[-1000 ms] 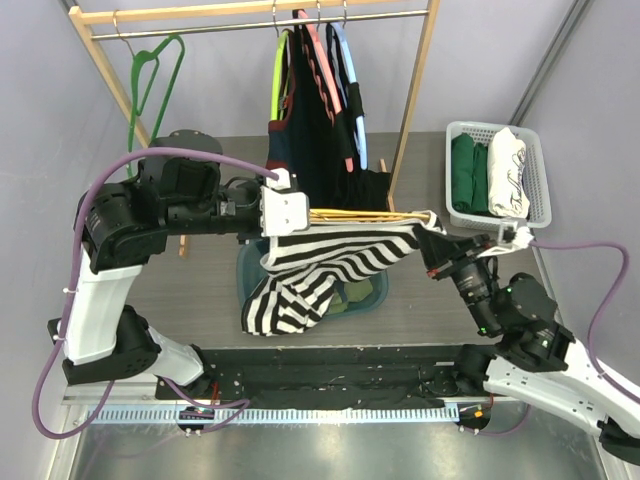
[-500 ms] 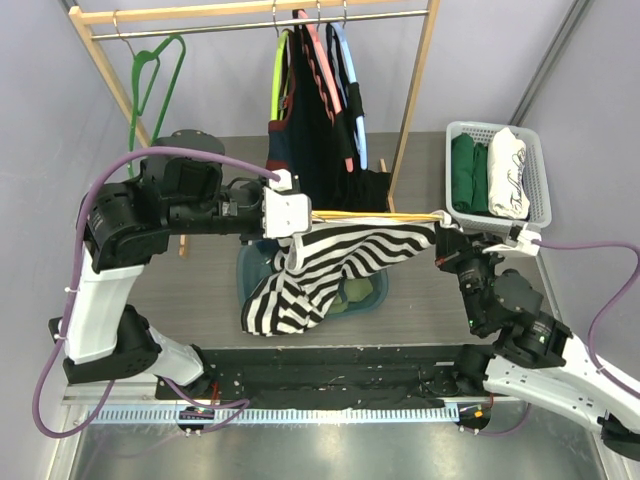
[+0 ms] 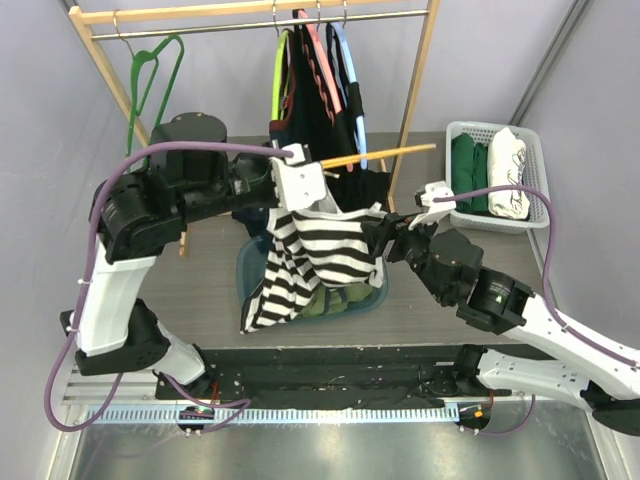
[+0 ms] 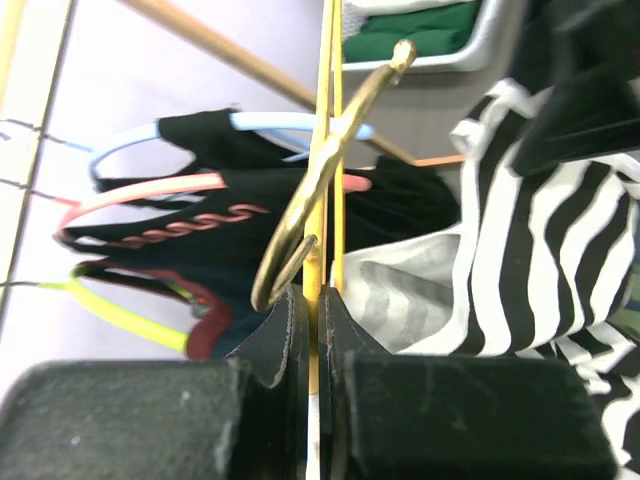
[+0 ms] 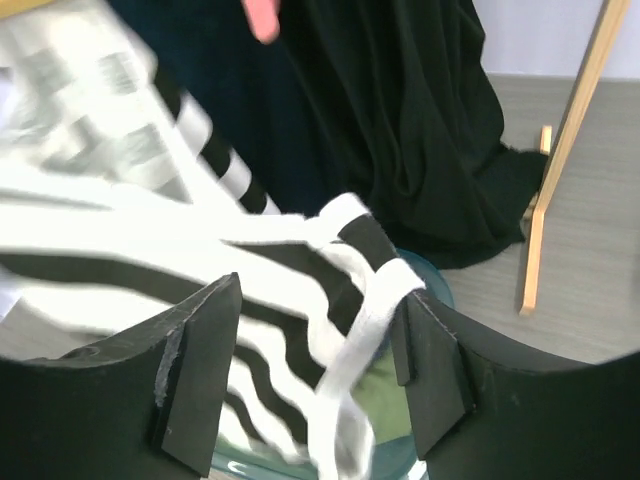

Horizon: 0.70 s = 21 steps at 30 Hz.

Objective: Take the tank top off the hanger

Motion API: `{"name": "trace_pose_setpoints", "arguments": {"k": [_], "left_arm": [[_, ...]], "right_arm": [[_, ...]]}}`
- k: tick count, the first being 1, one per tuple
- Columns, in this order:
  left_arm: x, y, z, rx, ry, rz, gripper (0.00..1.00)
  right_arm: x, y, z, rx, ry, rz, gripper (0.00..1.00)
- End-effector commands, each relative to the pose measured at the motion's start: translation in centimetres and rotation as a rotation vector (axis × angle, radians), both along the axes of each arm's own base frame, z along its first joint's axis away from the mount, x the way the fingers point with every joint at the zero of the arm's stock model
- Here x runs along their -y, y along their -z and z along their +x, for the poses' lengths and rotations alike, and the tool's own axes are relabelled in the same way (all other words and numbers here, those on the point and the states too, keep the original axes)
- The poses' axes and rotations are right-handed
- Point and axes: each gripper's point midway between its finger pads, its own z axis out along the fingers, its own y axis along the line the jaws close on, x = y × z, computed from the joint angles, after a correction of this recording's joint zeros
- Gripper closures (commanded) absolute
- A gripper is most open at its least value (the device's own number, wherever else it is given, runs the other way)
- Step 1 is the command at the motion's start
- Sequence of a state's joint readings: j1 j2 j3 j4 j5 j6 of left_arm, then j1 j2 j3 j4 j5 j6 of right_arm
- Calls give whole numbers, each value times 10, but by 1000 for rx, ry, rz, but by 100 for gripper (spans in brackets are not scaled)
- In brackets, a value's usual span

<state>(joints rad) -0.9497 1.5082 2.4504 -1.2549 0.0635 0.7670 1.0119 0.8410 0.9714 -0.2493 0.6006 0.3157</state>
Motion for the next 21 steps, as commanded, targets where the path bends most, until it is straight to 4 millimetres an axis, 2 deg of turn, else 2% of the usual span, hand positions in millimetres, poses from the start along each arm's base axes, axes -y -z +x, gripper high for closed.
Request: {"name": "trace_pose_setpoints", "arguments": {"k": [1, 2, 4, 6, 7, 10, 11, 13, 14, 16, 17, 19, 20, 21], "left_arm": [[-6, -55, 37, 213, -165, -109, 100], [-9, -60, 39, 220, -187, -132, 100], [-13, -51, 33, 204, -174, -118, 100], [-17, -32, 26, 170, -154, -78, 100], [-18, -28, 26, 158, -157, -71, 100], [-21, -9, 16, 88, -132, -36, 100], [-23, 5, 10, 47, -113, 7, 100], [-20, 20, 3, -11, -84, 28, 100], [-21, 26, 0, -31, -76, 41, 100], [-16, 35, -4, -65, -52, 43, 100], [-15, 36, -6, -73, -45, 40, 100], [-10, 41, -8, -107, -29, 40, 100], [-9, 42, -9, -117, -26, 41, 100], [-9, 44, -10, -123, -22, 47, 100]], "right_arm": [[11, -66, -13, 139, -61, 46, 32], [13, -68, -15, 143, -67, 45, 31], [14, -69, -20, 144, -95, 42, 30], [16, -65, -26, 125, -118, 22, 27], [18, -56, -29, 96, -126, -11, 26], [14, -56, -46, 68, -230, -50, 22], [14, -67, -53, 86, -271, -49, 21], [7, -71, -70, 86, -388, -71, 20], [8, -85, -78, 108, -426, -60, 19], [-1, -81, -85, 92, -500, -125, 18], [-1, -92, -87, 106, -518, -131, 18], [-12, -83, -86, 76, -568, -224, 13], [-10, -99, -87, 101, -568, -220, 9], [-15, -99, -82, 97, -570, -251, 8]]}}
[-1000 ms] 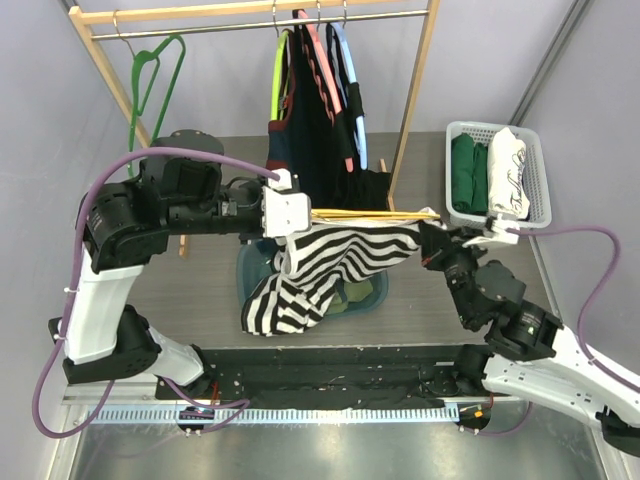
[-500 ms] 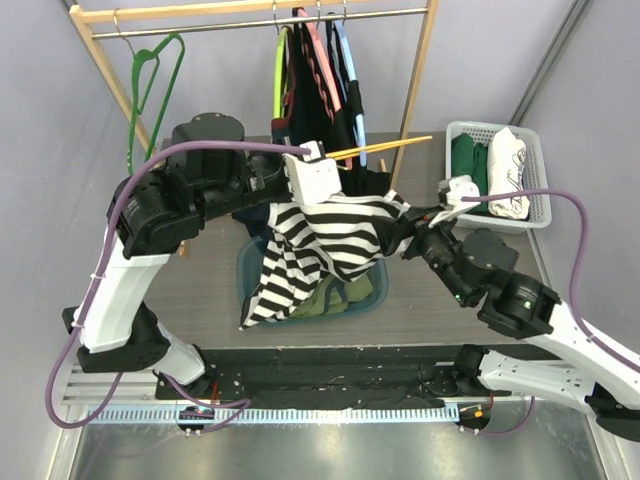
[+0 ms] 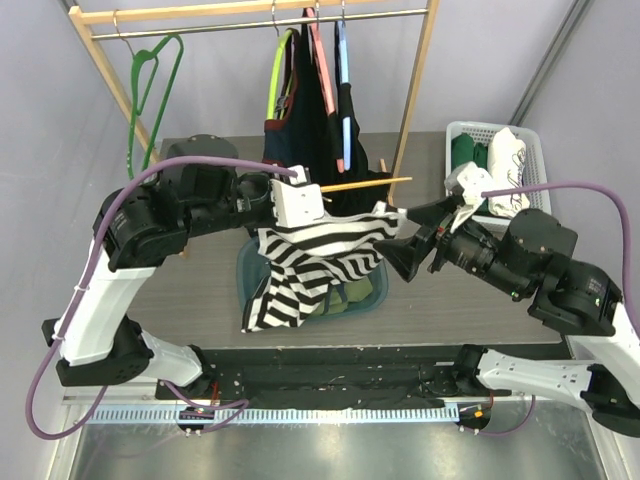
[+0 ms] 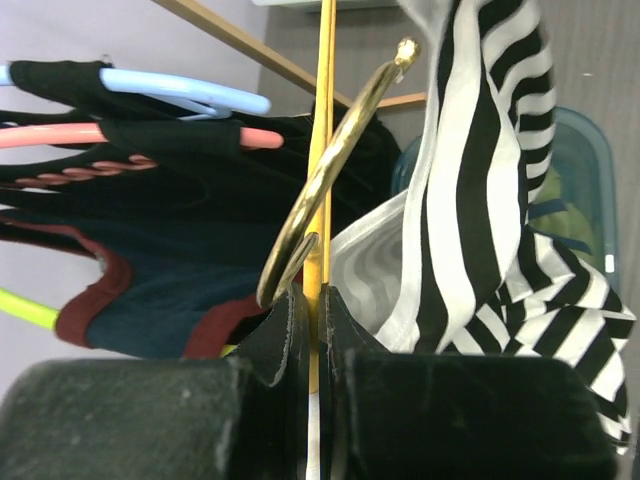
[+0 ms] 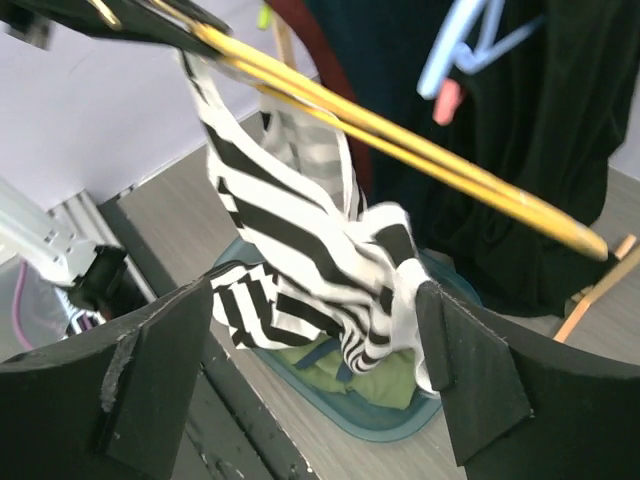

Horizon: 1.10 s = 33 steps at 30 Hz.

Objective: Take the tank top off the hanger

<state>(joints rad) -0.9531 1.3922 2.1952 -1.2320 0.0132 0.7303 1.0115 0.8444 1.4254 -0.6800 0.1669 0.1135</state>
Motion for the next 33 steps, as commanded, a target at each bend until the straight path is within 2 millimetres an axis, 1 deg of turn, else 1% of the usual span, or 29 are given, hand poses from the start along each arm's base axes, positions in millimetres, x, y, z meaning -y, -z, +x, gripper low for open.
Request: {"name": "trace_pose_setpoints", "arguments": {"k": [1, 2, 4, 6, 8, 10, 11, 12, 13, 14, 15, 17, 19, 21, 23, 24, 25, 27, 28, 29, 30, 31, 32, 33], "left_arm": [[6, 1, -10, -51, 42, -32, 100], [6, 2, -11, -54, 47, -27, 100], [3, 5, -11, -59, 39, -13, 100], [0, 5, -10, -52, 27, -12, 100], [1, 4, -13, -49, 44, -14, 100], [1, 9, -18, -75, 66, 5, 100], [5, 14, -21, -100, 93, 17, 100], [5, 9, -26, -106, 113, 8, 100], [4, 16, -31, -139, 127, 33, 100], [5, 18, -37, -159, 153, 36, 100], [4, 20, -40, -176, 162, 49, 100], [3, 22, -44, -188, 177, 58, 100], [2, 22, -53, -209, 214, 66, 100], [3, 25, -61, -239, 248, 67, 100], [3, 22, -66, -247, 267, 61, 100], [2, 25, -69, -266, 279, 70, 100], [3, 26, -72, -270, 294, 74, 100], [0, 30, -78, -293, 316, 89, 100], [1, 31, -83, -306, 337, 89, 100], [0, 30, -86, -312, 350, 91, 100], [-3, 35, -90, -338, 357, 108, 100], [-3, 34, -93, -349, 362, 101, 100], [-4, 39, -96, -365, 370, 113, 100], [-4, 40, -97, -367, 377, 114, 100]], "right_arm": [[-14, -10, -5, 49, -116, -140, 8], [-12, -22, -5, 78, -113, -127, 7], [-9, -33, -2, 131, -104, -145, 5], [-4, -35, 7, 149, -62, -188, 4], [-5, -35, 14, 173, -49, -229, 4], [-13, -39, 19, 228, -65, -245, 4], [-15, -40, 20, 246, -68, -246, 4], [-19, -41, 21, 260, -77, -248, 5], [-21, -47, 20, 278, -89, -241, 6], [-27, -45, 21, 286, -111, -255, 7], [-31, -45, 17, 290, -145, -256, 8], [-38, -40, 16, 289, -179, -277, 13], [-42, -35, 15, 283, -203, -284, 18], [-50, -32, 7, 278, -265, -275, 21], [-56, -30, -1, 277, -319, -260, 28], [-56, -30, -3, 277, -327, -253, 31], [-56, -29, -3, 277, -329, -252, 37], [-55, -31, -4, 282, -328, -244, 43], [-56, -30, -5, 283, -333, -242, 48], [-56, -32, -6, 287, -336, -236, 50], [-54, -35, -8, 296, -338, -225, 56], [-54, -37, -8, 300, -338, -220, 58], [-54, -38, -10, 304, -343, -215, 61], [-53, -40, -10, 311, -340, -210, 66]]}}
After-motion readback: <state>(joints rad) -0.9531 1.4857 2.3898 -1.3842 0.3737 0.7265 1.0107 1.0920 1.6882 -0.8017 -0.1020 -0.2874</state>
